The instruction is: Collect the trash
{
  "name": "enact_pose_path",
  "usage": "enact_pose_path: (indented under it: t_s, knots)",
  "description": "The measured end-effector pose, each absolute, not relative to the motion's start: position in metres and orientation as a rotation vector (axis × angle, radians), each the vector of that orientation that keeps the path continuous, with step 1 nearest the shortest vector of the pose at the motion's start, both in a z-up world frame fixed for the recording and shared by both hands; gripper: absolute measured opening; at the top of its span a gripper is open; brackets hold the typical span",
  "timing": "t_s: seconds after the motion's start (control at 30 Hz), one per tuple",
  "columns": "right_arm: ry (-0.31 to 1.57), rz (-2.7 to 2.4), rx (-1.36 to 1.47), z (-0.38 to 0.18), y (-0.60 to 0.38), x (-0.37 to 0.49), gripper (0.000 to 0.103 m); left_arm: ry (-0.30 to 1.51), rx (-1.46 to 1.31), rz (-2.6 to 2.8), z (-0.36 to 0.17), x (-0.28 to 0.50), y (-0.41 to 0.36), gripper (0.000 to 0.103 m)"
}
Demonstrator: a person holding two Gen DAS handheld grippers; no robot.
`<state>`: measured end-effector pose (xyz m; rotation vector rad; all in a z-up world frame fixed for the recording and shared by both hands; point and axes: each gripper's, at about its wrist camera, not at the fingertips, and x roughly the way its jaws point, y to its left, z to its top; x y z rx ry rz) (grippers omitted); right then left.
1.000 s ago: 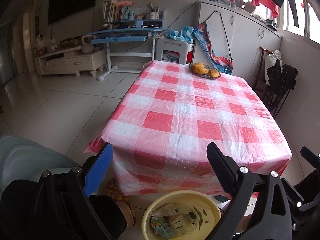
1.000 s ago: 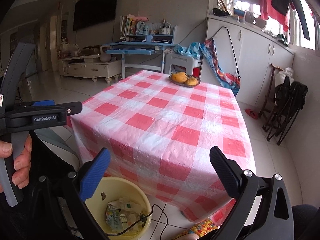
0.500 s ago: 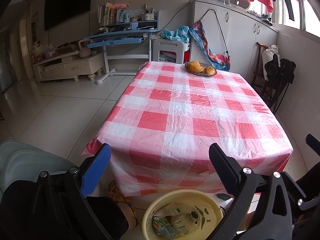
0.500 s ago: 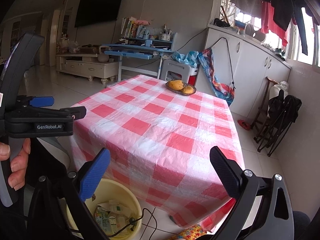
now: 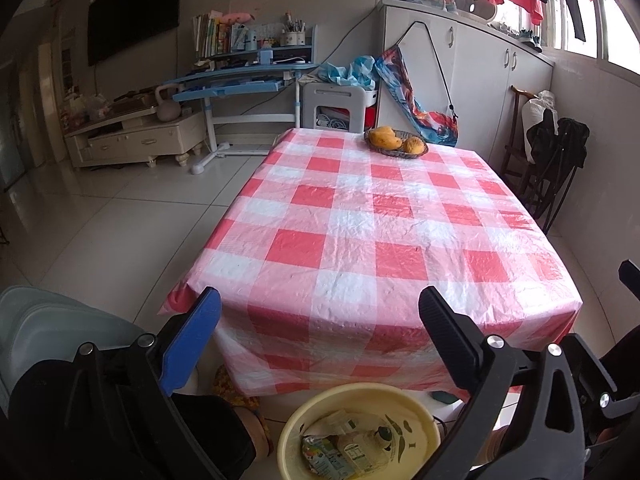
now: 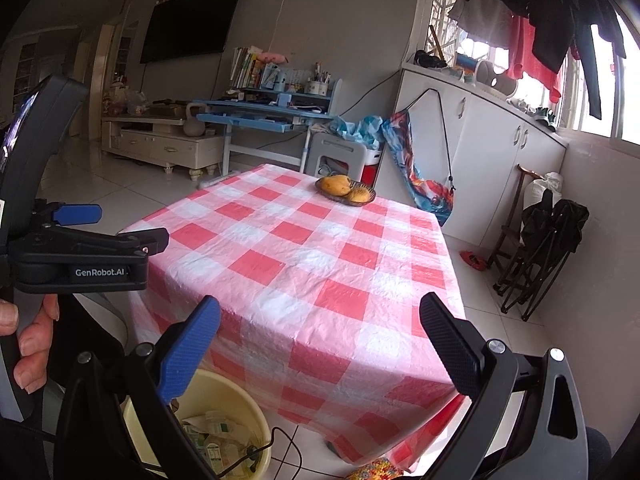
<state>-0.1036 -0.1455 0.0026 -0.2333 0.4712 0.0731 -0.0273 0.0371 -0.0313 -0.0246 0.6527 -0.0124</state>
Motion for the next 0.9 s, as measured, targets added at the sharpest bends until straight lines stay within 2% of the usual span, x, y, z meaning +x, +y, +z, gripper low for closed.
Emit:
enact_pose_path:
  t_s: [0.9]
  knots:
    - [0.427, 0.062, -0.223, 0.011, -0.156, -0.11, 0.095, 0.602, -0.043, -0.002, -0.02, -0.031, 0.021, 0.096]
